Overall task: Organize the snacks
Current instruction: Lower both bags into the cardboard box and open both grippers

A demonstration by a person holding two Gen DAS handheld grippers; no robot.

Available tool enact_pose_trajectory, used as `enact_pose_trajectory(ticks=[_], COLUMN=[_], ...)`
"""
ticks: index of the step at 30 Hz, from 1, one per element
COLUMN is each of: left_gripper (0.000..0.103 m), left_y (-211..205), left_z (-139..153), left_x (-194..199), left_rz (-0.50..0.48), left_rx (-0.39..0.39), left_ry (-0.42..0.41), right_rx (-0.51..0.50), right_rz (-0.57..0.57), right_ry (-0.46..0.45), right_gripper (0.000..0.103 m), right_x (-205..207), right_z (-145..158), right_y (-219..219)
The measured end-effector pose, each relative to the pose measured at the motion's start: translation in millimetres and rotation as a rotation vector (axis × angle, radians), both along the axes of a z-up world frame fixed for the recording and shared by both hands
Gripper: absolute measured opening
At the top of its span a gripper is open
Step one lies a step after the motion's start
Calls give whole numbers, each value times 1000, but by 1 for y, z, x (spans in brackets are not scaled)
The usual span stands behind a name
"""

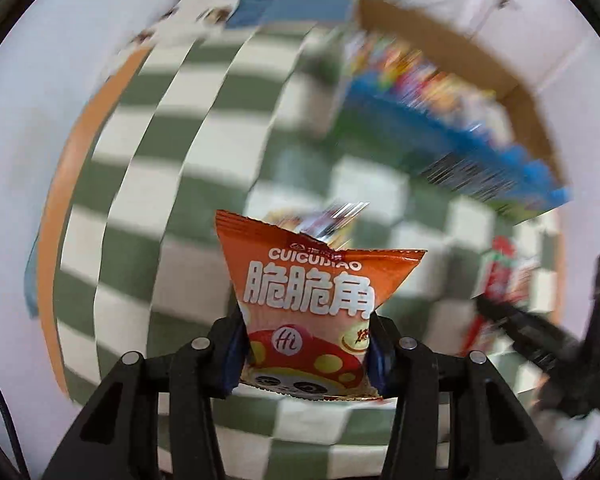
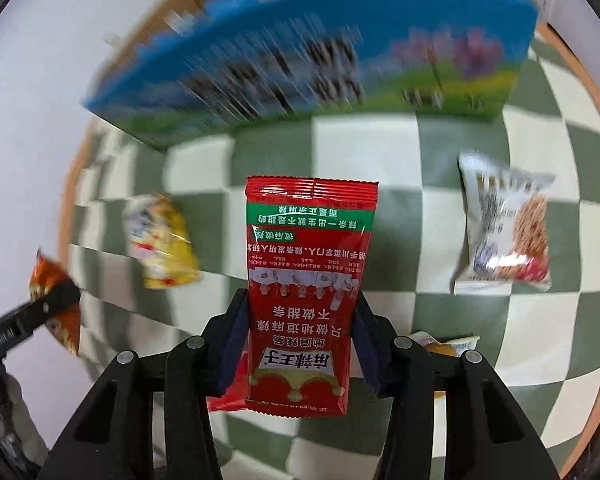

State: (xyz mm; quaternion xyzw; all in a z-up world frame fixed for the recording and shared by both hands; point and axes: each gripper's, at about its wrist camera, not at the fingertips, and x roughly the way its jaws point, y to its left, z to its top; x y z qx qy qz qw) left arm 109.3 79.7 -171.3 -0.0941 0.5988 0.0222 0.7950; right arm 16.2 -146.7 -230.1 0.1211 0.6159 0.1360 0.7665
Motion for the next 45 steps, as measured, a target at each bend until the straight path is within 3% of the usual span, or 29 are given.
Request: enact_pose_trajectory(ticks=[5,9,15,23,35,36,37,38,40,45], left_gripper=[46,46,46,46,47,49,57,73,86,86], left_y=[-31,-52,-78,-93,-106,-106,-106,-106,-106,-102], left_z=[47,64,52,1,-47,-50,-52,-53,-53,-44], left_x=[72,130,214,268,271,270,269,268,265,258], left_rz=[-101,-153,-186,-179,-188,-189,-191,-191,-195,-190], left_rx=[-71,-80,-88,-100,-152,-166,-167,-162,-156,-139], left_ry=[-104,-123,-42,109,227,236,239,238,228,209], right_rx=[68,87,31,-48,-68,-66,-65,-66,-88,-106], right_rz=[1,-18,-62,-88,-97,-96,-95,-90,-77,-68], right_ry=[-100,-182,-248,-222,-127,-108,-87,-67,-44,-18], right_gripper=[51,51,51,51,53,54,62,73,81,82], right_x=[49,89,173,244,264,266,268,268,269,265], right_z=[81,130,155,137,78,73,68,65,59,52], right_y=[-3,-3,5,2,-6,-7,-8,-7,-7,-9])
